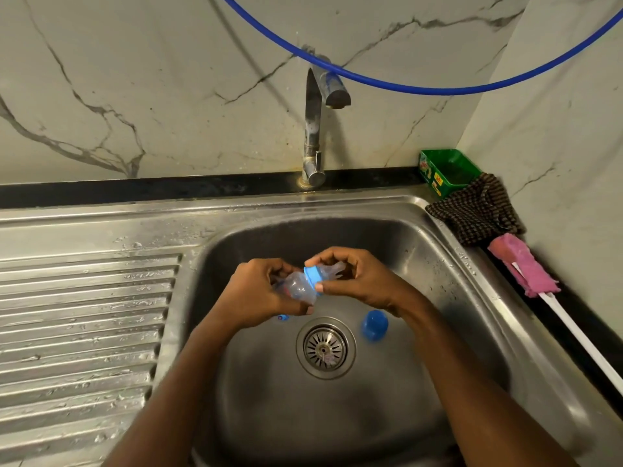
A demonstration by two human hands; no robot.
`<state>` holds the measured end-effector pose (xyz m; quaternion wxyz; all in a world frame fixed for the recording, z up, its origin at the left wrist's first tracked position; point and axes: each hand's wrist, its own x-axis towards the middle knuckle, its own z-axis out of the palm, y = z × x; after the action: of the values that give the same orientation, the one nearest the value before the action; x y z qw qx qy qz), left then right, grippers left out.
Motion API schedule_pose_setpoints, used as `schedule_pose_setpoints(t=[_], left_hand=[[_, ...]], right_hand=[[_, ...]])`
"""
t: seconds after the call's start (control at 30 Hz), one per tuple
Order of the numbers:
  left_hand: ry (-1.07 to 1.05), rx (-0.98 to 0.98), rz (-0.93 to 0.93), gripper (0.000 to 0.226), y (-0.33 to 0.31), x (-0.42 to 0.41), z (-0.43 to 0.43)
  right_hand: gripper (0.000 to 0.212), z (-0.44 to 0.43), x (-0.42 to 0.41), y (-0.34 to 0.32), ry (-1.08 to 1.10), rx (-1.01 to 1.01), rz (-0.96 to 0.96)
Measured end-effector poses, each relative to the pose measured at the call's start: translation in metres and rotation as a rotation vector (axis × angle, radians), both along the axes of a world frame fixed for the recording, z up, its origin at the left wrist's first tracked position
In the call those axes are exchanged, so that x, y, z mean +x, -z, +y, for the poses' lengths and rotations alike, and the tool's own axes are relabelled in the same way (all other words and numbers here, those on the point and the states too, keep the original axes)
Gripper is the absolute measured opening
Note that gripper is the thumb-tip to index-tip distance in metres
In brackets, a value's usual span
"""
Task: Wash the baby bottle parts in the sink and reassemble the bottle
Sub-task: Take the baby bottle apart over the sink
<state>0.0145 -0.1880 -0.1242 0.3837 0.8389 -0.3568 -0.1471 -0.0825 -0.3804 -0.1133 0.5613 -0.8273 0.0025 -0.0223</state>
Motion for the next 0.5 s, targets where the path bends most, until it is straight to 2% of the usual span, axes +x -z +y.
schedule_pose_setpoints(t=[0.1,0.2,0.27,0.37,0.43,0.5], left_hand=[[-0.018,0.018,-0.022,0.048,0.004,0.001,-0.001],[-0.045,0.041,-0.066,0.05,0.007,-0.001,-0.003],[-0.044,0.071,-0.093,0.051,0.009,0.0,-0.003],[-0.02,0.086,-0.08,0.051,0.011,0.002,-0.002],[-0.021,0.095,-0.071,0.05,0.012,0.003,-0.001],[-0.03,0.109,-0.057,0.051,0.012,0.005,0.0]], right_hand=[[0.046,0.0,-0.004,-0.002,-0.034,0.056,0.023],[0.036,0.012,0.0,0.0,0.156,-0.028,0.119],[0.038,0.015,0.001,0.002,0.24,-0.105,0.155],[0.027,0.008,-0.004,0.0,0.139,-0.025,0.12],[0.035,0.0,-0.008,-0.001,0.029,0.006,0.071],[0.038,-0.004,-0.01,-0.001,0.014,0.043,0.048]])
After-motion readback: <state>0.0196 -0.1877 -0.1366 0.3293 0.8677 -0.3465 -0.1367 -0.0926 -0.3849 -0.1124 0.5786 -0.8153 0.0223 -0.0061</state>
